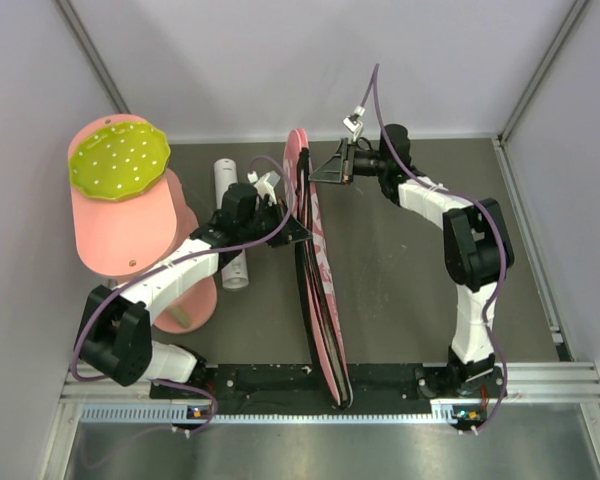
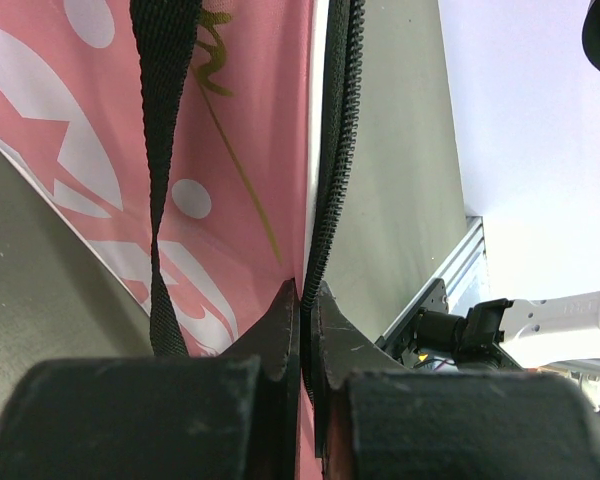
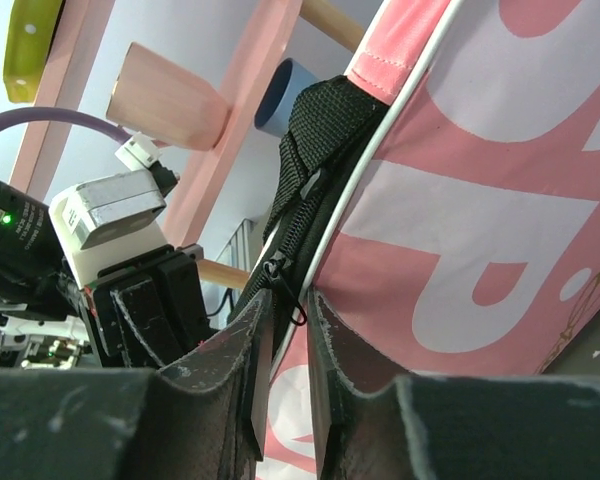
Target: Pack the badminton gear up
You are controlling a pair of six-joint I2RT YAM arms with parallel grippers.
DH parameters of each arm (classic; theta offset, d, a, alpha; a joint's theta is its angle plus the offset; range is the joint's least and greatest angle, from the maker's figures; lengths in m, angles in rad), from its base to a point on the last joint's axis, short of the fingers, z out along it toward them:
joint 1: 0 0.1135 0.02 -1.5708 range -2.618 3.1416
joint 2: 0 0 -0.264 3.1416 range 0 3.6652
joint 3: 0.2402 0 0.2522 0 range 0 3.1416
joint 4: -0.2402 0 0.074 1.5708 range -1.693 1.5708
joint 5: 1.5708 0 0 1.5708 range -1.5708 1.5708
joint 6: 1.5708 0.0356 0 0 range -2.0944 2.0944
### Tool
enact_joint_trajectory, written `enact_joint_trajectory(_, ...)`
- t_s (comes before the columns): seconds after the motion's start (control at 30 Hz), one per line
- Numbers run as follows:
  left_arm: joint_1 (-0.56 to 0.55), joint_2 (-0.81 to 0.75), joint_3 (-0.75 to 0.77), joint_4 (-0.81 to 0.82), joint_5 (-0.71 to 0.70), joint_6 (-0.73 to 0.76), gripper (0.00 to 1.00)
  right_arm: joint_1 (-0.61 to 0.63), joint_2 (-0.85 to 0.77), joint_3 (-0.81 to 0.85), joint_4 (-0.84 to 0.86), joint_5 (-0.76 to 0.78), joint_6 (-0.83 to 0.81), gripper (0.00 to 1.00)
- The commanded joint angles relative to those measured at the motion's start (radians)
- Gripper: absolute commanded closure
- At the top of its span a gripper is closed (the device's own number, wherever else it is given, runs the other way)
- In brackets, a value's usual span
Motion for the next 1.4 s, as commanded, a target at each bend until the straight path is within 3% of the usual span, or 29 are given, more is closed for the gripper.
enact_joint_trajectory(0.0,-0.004,-0.045,0.004,0.069,0.036,0.009,1.0,0.022,0.006,0.073,-0.009,-0.014,-0.044,0.85)
enact_joint_trajectory(0.1,-0.004,-0.045,0.004,0.066,0.033,0.009,1.0,0.022,0.003,0.082,-0.008,-0.016,-0.036,0.96)
enact_joint_trajectory(0.2,-0.004,-0.05,0.003,0.061,0.023,0.013,1.0,0.021,-0.011,0.079,0.011,-0.002,-0.004,1.0)
enact_joint_trajectory(0.47,0.003,-0.05,-0.003,0.066,0.008,-0.005,1.0,0.027,-0.073,0.03,-0.006,0.062,0.062,1.0)
enact_joint_trajectory(0.73,0.019,-0.056,-0.017,0.107,0.01,-0.036,0.99,0.068,-0.207,-0.099,-0.069,0.167,-0.022,1.0)
enact_joint_trajectory(0.8,0.019,-0.058,-0.005,0.104,0.008,-0.031,0.87,0.068,-0.205,-0.103,-0.061,0.171,-0.018,1.0)
enact_joint_trajectory(0.83,0.019,-0.059,0.001,0.098,0.004,-0.02,0.71,0.068,-0.201,-0.103,-0.06,0.171,-0.012,1.0)
enact_joint_trajectory(0.9,0.019,-0.062,0.024,0.068,-0.015,-0.007,0.56,0.067,-0.198,-0.106,-0.043,0.171,-0.001,1.0)
enact_joint_trajectory(0.93,0.019,-0.064,0.035,0.054,-0.027,0.012,0.44,0.068,-0.199,-0.108,-0.038,0.17,0.004,1.0)
enact_joint_trajectory(1.03,0.019,-0.067,0.079,0.011,-0.076,0.058,0.37,0.068,-0.201,-0.108,-0.037,0.173,0.004,1.0)
enact_joint_trajectory(1.17,0.019,-0.027,0.206,-0.099,-0.273,0.087,0.26,0.068,-0.199,-0.109,-0.031,0.171,0.01,1.0)
enact_joint_trajectory(1.37,0.019,0.085,0.403,-0.23,-0.51,0.053,0.25,0.067,-0.204,-0.119,-0.02,0.167,0.016,1.0)
